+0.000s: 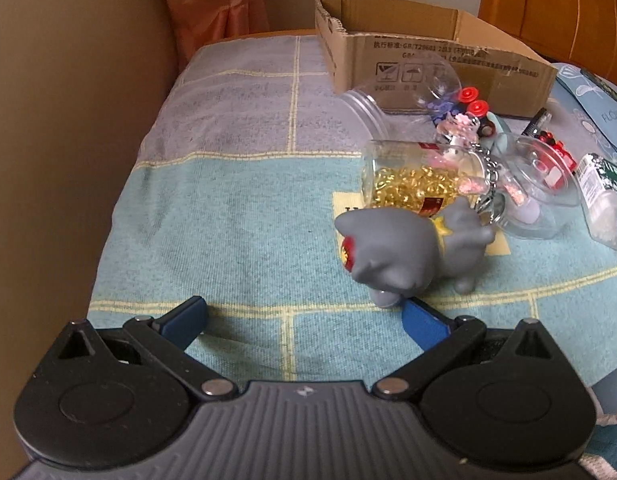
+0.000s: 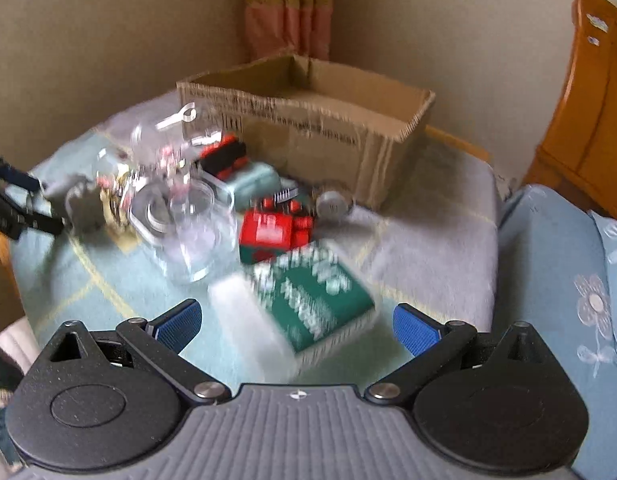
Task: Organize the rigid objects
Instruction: 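Grasp the grey cat figure with the left tool while the right tool grasps the MEDICAL swab tub, then carry the cat figure and swab tub over the cardboard box with both tools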
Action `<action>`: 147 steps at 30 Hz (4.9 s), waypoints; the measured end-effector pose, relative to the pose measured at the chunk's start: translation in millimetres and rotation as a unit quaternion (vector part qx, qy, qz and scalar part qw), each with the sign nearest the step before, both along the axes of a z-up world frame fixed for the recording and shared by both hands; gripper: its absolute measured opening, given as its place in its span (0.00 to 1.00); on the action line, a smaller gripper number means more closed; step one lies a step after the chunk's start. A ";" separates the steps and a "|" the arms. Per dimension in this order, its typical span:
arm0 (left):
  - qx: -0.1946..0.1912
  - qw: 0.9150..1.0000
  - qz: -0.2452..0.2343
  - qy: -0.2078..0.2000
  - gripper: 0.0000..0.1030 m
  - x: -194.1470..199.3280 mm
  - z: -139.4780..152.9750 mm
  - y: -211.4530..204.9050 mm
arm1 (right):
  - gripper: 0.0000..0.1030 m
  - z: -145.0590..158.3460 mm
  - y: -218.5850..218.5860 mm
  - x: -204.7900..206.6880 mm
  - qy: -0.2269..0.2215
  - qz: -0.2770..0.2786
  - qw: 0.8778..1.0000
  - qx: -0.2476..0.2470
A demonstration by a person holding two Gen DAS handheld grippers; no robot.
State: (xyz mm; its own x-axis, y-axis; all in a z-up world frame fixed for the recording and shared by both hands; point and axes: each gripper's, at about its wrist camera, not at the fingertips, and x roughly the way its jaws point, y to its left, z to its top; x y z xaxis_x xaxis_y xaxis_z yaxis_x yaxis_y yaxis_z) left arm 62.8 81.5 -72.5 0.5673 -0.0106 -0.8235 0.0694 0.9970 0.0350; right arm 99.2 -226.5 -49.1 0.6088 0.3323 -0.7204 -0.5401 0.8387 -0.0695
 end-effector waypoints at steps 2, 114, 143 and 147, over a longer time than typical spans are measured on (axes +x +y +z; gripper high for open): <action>-0.001 1.000 0.001 0.000 1.00 0.8 0.2 1.2 | 1.00 1.1 1.1 13.6 0.005 0.011 1.000 0.005; 0.002 0.995 -0.100 -0.028 0.72 24.7 67.7 -21.7 | 0.85 32.9 24.1 7.0 0.105 -0.079 0.991 0.020; 0.008 0.987 -0.144 -0.075 0.72 226.2 121.4 -73.7 | 0.85 108.3 29.0 139.2 0.017 -0.083 0.994 0.063; 0.007 0.989 -0.137 -0.064 0.72 257.7 108.5 -80.3 | 0.85 103.6 30.0 158.4 0.022 -0.088 0.994 0.064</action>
